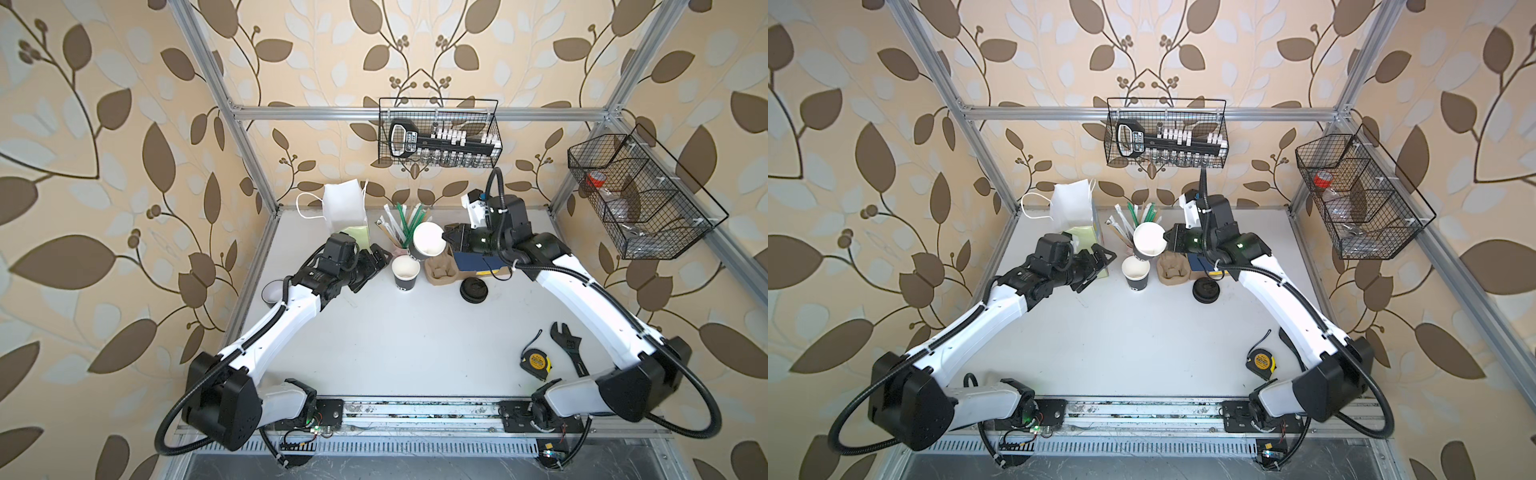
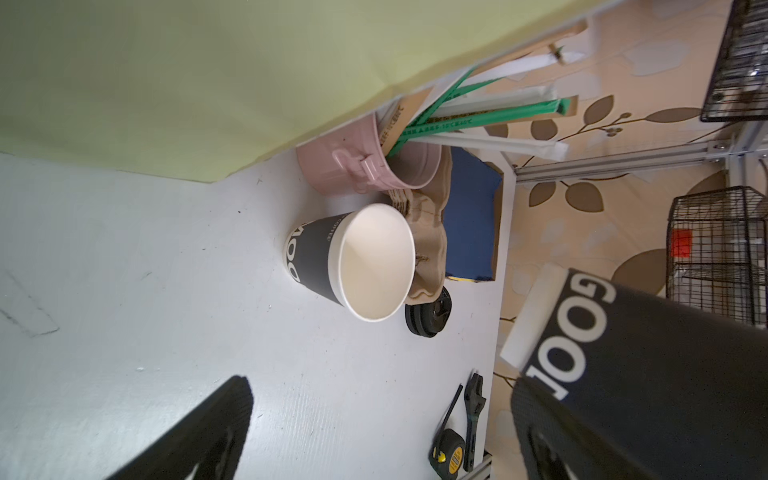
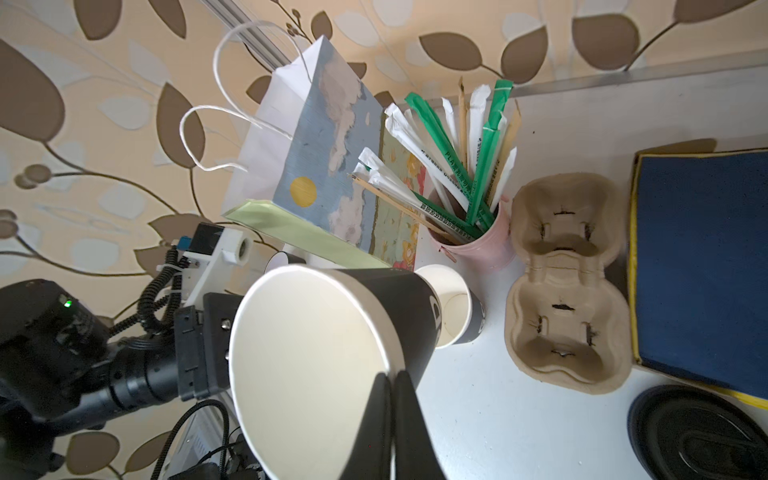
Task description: Pack the takeout coffee
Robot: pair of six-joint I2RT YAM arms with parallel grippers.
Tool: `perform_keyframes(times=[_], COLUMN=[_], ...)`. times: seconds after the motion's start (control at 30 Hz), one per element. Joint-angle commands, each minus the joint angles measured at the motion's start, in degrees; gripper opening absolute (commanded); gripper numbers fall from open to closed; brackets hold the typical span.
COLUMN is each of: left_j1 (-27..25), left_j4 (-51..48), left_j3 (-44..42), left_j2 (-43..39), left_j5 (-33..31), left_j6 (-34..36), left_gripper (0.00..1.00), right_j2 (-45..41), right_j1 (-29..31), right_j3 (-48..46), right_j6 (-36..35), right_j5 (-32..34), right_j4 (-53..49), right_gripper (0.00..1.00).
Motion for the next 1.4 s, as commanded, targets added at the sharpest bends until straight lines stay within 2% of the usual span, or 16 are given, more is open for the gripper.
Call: perform_keyframes(times=[0.0,0.2,0.33,0.43,0.57,0.77,0.87,1.1,1.23,1.37], left_j1=[-0.4,-0.5,-0.4,-0.5,-0.7,-0.7,-0.8,-0.8,-0.8,-0.8], left_j4=[-6.2,-18.9,-28.9,-31.6,-29.1,-23.1,-22.5,-21.1,-20.7,-20.5], left_j3=[2.3,8.0,12.8,12.6,5.5,-3.3,-5.6,-7.8,-8.1,-8.2], left_j2=[-5.7,-14.2,-20.1,-25.5,-33.9,-41.0,-42.3,-42.4,-42.3,-42.4], left_j5=[-2.4,-3.4,-11.1,-18.0,-27.9,-30.8,-32.7,-31.4,-30.7,-30.8], left_j6=[3.2,12.3,19.9,24.8,25.0,24.6,24.8,24.9,25.1,25.3], left_gripper=[0.99,0.99,0.99,0.99,0.99,0.99,0.99,0.99,0.99,0.99], right_j2=[-5.5,-15.8,-20.3,-22.3,-23.1,-21.4,-21.5,-19.8,-18.9,-19.5], right_j1=[1.7,4.3,6.7,7.7,9.6,11.9,11.9,11.9,11.9,11.8], right_j3=[-7.1,-21.0,-27.6,-32.9,-38.0,-40.5,-42.0,-43.0,-43.0,-41.9], right_j6=[-2.3,-1.8,-1.1,0.0,1.3,1.9,2.0,2.5,2.6,2.5], right_j5=[6.8,11.2,14.4,14.6,15.2,17.3,16.9,16.0,15.8,16.7], right_j4=[-3.1,-2.6,-2.6,-1.1,1.1,1.7,2.9,4.4,4.7,3.7], right_gripper=[0.00,0.00,0.00,0.00,0.00,0.00,0.00,0.00,0.08,0.30])
